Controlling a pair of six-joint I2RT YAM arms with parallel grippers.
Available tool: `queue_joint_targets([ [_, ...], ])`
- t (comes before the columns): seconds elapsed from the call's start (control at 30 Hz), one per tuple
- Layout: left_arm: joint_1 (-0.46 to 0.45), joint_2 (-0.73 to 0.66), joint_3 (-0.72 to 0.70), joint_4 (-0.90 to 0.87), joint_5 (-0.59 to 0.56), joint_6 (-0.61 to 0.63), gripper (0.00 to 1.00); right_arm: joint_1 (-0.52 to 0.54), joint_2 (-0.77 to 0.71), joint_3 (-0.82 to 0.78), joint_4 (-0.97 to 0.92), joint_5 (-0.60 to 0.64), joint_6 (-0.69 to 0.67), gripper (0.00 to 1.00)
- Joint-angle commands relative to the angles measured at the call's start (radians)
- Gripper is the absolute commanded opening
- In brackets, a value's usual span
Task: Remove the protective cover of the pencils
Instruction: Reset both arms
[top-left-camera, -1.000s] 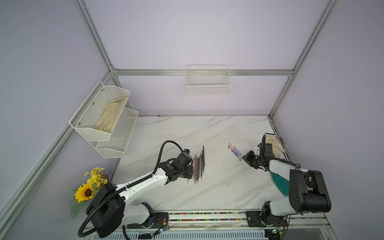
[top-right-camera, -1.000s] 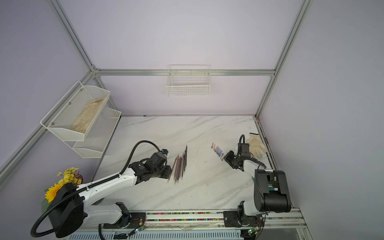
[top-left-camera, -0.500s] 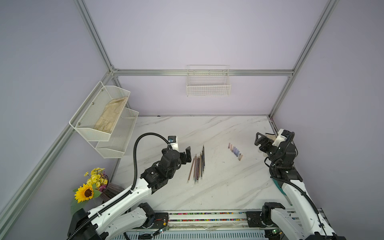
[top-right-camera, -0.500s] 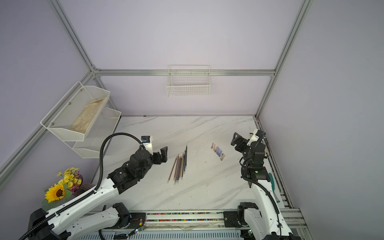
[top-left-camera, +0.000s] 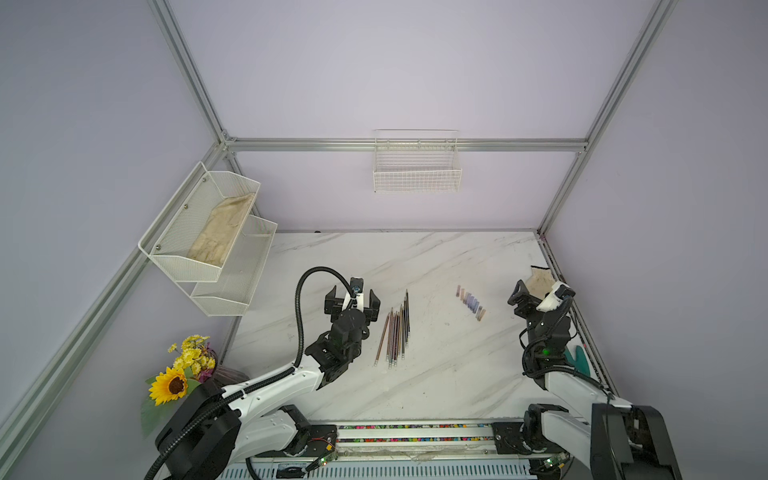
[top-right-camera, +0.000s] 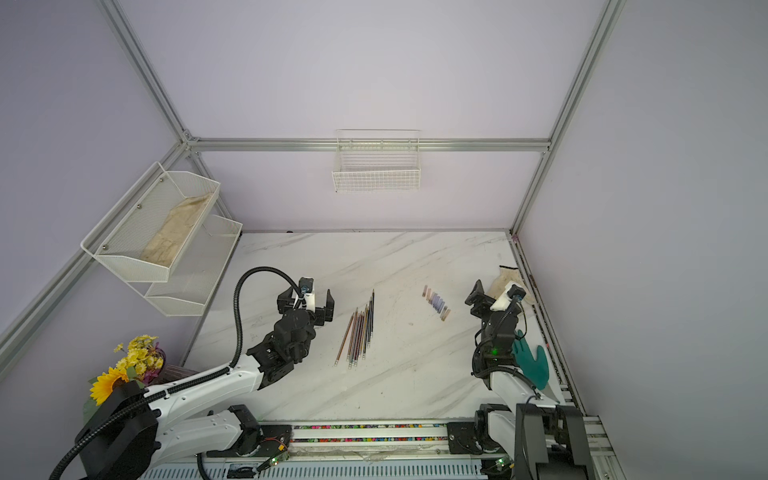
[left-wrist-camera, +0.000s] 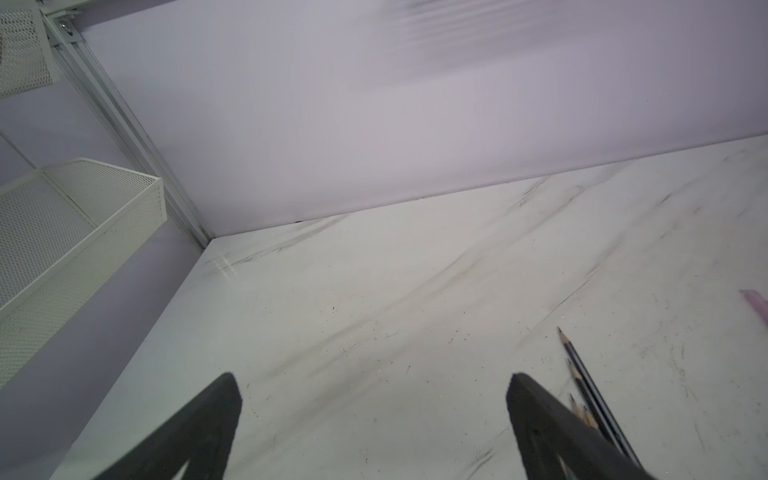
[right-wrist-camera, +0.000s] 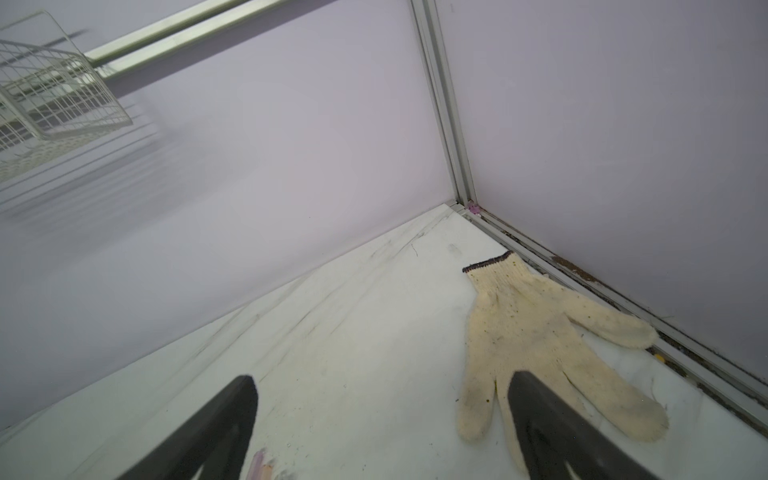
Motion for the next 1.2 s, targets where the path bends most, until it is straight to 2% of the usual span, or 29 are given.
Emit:
queue_joint_targets([
  [0.0,0.015,0.001,-0.081,0.253,-0.048,0.094,1.0,0.008,0.108,-0.024,0.322,0.053,-0.039,0.97],
  [0.07,0.021,-0.006,-0.112,0.282,-0.047,0.092,1.0,0.009,0.186,-0.014,0.393,0.039,-0.038,0.97],
  [0.13,0.028,-0.014,-0.132,0.299,-0.056,0.073,1.0,0.026,0.276,0.011,0.462,0.008,-0.11,0.97],
  [0.4,0.063,-0.056,-0.173,0.318,-0.085,0.065,1.0,0.057,0.493,0.012,0.675,-0.064,-0.204,0.97],
  [0.5,0.083,-0.066,-0.2,0.352,-0.099,0.103,1.0,0.102,0.669,0.007,0.878,-0.12,-0.261,0.97],
  [0.6,0.115,-0.081,-0.234,0.42,-0.106,0.182,1.0,0.163,0.602,0.11,0.606,-0.067,-0.344,0.97],
  [0.7,0.146,-0.096,-0.247,0.424,-0.084,0.237,1.0,0.173,0.611,0.214,0.413,0.019,-0.301,0.97],
  [0.93,0.214,-0.068,-0.265,0.417,-0.073,0.285,1.0,0.164,0.614,0.219,0.415,0.015,-0.307,0.97],
  [1.07,0.3,0.042,-0.292,0.594,0.065,0.261,1.0,0.165,0.614,0.219,0.412,0.012,-0.304,0.97],
  [1.17,0.337,0.21,-0.274,0.752,0.058,0.281,1.0,0.162,0.614,0.22,0.41,0.012,-0.303,0.97],
])
